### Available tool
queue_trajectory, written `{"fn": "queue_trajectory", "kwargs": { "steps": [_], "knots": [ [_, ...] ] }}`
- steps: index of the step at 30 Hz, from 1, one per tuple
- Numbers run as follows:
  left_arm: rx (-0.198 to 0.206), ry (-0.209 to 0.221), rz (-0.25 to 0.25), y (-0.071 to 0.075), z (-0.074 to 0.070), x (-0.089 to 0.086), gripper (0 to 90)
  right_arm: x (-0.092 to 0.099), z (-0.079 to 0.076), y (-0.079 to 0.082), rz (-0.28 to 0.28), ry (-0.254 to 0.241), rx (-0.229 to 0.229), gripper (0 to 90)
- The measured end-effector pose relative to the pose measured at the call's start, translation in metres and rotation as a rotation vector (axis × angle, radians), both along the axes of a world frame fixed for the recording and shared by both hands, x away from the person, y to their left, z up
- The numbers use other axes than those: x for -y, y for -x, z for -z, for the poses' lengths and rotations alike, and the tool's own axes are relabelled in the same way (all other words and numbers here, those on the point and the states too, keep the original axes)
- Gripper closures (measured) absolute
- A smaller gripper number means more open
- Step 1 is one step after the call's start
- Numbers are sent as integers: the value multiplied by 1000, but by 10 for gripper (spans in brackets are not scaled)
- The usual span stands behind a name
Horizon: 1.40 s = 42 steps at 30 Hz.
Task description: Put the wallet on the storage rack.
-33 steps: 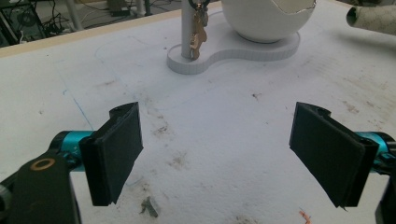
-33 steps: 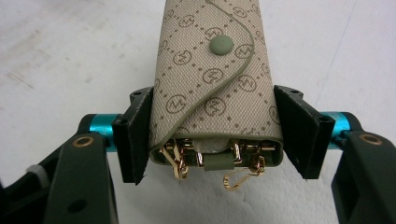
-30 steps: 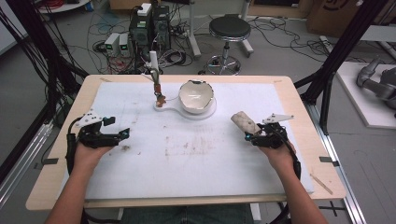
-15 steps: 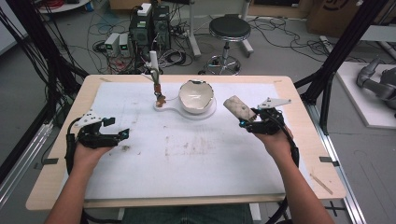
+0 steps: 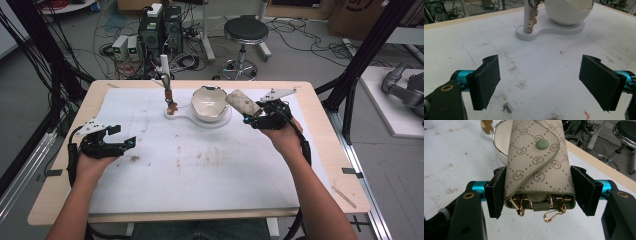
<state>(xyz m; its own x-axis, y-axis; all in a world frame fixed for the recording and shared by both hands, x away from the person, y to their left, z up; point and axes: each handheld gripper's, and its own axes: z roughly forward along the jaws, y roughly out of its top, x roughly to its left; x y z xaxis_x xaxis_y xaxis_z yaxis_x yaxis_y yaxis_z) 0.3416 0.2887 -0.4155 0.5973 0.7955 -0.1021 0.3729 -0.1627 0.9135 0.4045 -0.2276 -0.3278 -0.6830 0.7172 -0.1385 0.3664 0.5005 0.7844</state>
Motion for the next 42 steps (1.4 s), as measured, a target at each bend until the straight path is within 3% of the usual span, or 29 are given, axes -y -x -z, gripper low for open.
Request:
{"fn": "queue_trajectory", "kwargs": {
  "steps": [11,20,31,42],
  "knots": [
    [2,-3,2,0,0,1,172,-32,-7,-24,-29,53,-23,341],
    [-6,-8,2,-1,2,2,172,-62,-4,-41,-61,127,-47,341],
    [-11,-17,3,-2,3,2,171,-85,4,-54,-81,199,-77,340],
    [-13,-18,3,-2,3,1,172,-106,12,-62,-101,238,-98,341]
  ]
}}
